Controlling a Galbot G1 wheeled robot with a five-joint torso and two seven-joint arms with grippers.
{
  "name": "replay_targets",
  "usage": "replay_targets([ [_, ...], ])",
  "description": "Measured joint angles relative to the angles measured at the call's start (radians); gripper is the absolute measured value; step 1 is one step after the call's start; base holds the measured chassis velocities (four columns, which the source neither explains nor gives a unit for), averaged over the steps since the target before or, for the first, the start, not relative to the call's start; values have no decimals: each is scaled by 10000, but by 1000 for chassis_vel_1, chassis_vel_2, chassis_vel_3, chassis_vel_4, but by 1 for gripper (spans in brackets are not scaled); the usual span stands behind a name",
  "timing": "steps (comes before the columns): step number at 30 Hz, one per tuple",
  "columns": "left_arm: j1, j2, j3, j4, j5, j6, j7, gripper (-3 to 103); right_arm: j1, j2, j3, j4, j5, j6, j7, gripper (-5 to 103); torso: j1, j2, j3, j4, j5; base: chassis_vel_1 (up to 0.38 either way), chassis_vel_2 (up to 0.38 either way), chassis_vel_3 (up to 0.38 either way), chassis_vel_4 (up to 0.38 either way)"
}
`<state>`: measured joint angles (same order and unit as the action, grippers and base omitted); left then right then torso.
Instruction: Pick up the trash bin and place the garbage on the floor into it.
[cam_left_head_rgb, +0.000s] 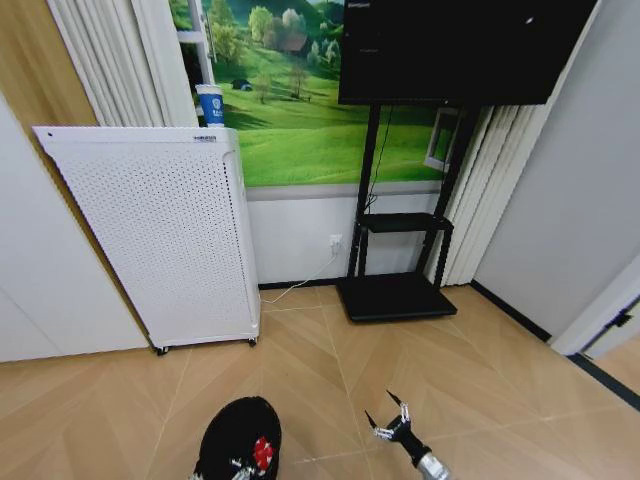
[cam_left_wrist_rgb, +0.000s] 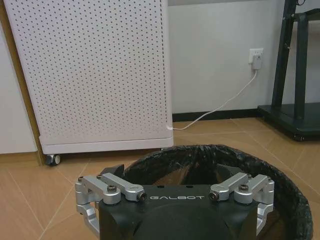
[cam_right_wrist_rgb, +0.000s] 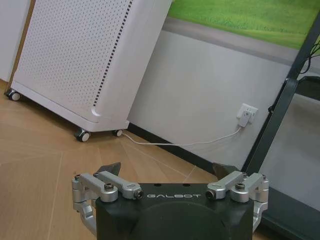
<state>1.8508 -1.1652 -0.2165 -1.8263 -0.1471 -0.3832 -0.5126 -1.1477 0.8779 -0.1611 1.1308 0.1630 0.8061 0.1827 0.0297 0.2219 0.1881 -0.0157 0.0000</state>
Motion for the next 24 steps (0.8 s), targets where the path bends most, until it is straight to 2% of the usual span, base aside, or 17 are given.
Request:
replay_targets([
  [11,338,380,-561,-791,-261,231,-3,100,187,-934,159,1103,788,-13,-66,100,0,0,0,-1,-1,0,0,0,0],
  [24,540,244,-699,-994,-231,395,-38,100,-241,-1446,842,1969,491,-13,-26,100,0,-1,0,-1,0,0,0,0,0],
])
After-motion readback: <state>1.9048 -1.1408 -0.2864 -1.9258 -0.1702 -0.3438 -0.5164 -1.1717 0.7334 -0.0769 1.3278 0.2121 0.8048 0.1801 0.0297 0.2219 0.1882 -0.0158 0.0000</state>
